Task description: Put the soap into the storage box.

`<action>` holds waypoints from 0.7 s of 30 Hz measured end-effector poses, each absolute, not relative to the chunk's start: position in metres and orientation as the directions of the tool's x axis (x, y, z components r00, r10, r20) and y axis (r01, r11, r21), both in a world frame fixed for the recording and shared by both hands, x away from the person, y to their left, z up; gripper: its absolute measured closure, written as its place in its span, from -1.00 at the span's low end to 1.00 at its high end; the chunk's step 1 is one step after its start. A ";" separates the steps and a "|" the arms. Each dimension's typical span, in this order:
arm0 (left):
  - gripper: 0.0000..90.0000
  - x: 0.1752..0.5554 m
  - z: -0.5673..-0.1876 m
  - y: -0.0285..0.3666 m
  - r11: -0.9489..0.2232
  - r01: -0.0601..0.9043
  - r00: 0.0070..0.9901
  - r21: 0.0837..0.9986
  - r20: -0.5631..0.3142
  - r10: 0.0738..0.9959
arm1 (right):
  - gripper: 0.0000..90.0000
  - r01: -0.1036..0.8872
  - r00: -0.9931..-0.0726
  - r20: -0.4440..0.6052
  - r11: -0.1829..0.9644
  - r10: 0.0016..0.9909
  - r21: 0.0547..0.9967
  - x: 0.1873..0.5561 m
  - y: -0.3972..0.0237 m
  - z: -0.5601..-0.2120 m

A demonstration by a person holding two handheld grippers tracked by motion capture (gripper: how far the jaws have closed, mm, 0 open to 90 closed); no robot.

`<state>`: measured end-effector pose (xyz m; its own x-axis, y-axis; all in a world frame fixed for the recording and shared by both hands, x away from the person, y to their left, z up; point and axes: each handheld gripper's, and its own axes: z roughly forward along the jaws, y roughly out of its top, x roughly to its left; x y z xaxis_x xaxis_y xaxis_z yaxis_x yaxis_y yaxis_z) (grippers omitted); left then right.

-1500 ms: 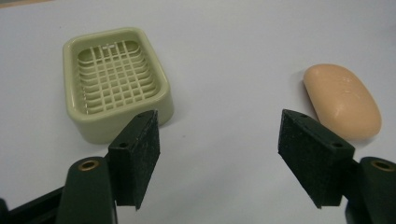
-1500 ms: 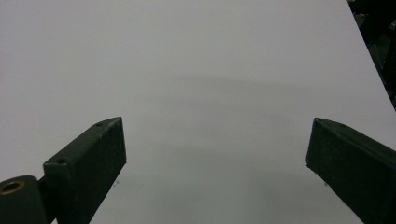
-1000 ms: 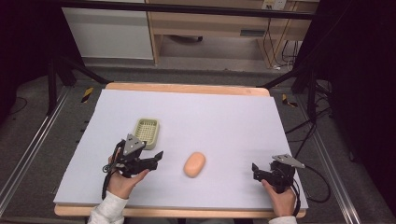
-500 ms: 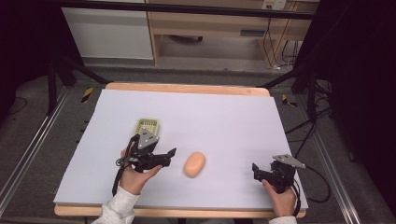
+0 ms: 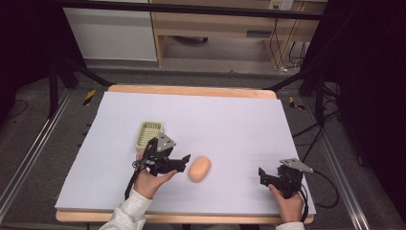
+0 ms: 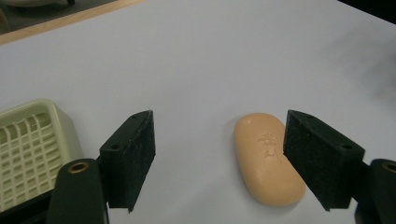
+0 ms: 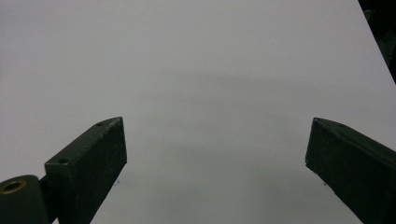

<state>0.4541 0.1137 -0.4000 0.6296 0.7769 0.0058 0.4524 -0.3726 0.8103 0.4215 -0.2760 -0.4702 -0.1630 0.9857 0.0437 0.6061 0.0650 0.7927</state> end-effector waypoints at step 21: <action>-0.47 0.462 -0.418 0.081 -0.446 0.478 0.669 0.756 0.016 0.743 | -0.87 0.608 -0.167 0.042 0.070 0.985 0.791 0.422 -0.275 -0.470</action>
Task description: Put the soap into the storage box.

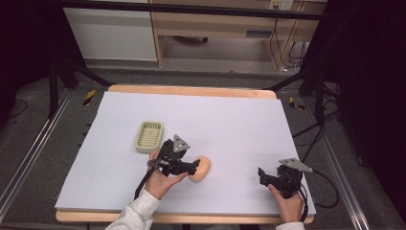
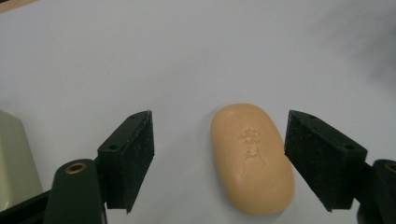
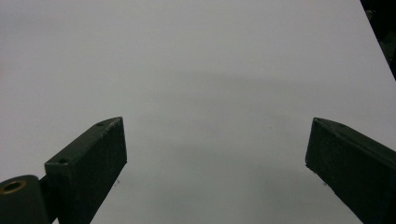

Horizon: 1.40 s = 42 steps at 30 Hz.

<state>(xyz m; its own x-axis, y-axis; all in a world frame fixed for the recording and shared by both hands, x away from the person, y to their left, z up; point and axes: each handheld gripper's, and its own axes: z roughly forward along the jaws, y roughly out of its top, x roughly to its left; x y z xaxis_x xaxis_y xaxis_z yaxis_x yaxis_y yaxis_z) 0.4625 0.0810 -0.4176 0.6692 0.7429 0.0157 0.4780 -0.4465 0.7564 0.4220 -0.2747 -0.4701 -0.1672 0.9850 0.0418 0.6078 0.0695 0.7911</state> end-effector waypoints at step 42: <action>-0.60 0.477 -0.455 0.039 -0.550 0.550 0.691 0.629 0.028 0.723 | -0.87 0.616 -0.178 0.044 0.076 0.983 0.784 0.423 -0.274 -0.471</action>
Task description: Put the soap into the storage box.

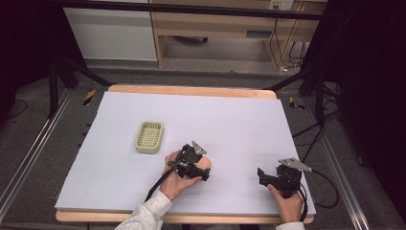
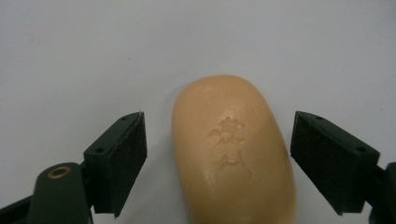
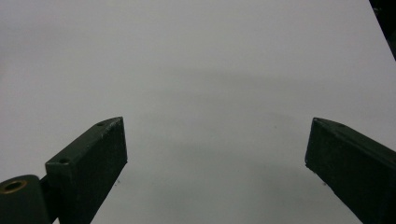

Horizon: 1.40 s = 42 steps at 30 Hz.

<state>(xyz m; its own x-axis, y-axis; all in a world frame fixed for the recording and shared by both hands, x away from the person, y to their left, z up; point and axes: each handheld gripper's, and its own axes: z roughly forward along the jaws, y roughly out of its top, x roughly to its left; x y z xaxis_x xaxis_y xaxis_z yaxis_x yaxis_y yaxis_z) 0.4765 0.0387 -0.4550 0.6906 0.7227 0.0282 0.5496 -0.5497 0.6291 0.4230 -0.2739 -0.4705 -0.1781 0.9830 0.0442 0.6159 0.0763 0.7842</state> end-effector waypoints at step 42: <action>-0.36 0.479 -0.467 0.034 -0.557 0.588 0.687 0.587 0.002 0.727 | -0.87 0.620 -0.183 0.042 0.082 0.982 0.781 0.423 -0.273 -0.471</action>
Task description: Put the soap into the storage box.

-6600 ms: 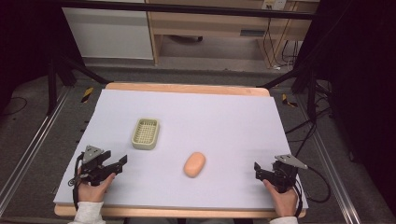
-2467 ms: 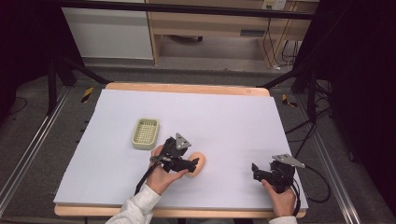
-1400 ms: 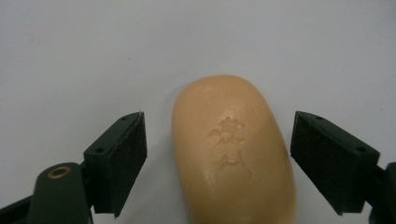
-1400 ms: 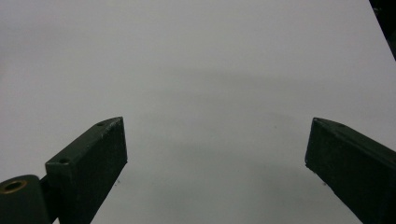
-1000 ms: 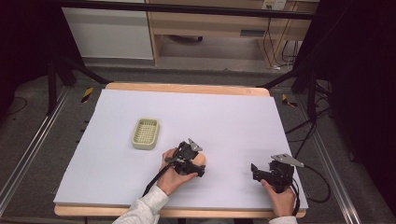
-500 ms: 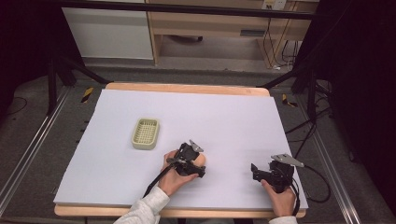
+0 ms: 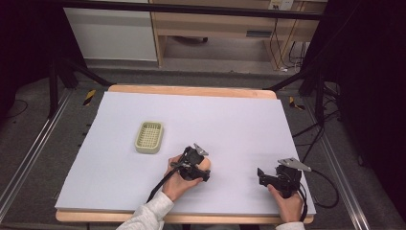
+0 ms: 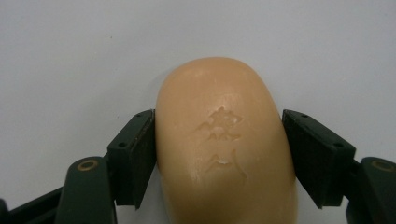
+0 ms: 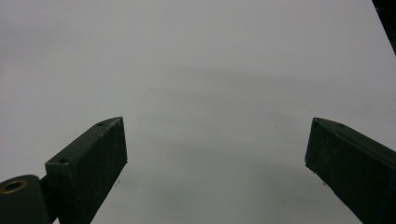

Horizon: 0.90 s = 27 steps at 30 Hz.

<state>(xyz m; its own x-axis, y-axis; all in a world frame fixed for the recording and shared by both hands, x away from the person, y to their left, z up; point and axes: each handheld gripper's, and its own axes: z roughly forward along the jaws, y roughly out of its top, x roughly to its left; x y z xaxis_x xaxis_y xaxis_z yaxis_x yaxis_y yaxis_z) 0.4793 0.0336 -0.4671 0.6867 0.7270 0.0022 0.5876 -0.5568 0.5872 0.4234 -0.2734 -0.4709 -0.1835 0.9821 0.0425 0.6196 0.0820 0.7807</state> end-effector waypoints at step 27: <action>-0.30 0.470 -0.443 0.056 -0.531 0.558 0.682 0.637 0.013 0.732 | -0.87 0.619 -0.180 0.042 0.080 0.983 0.782 0.423 -0.275 -0.471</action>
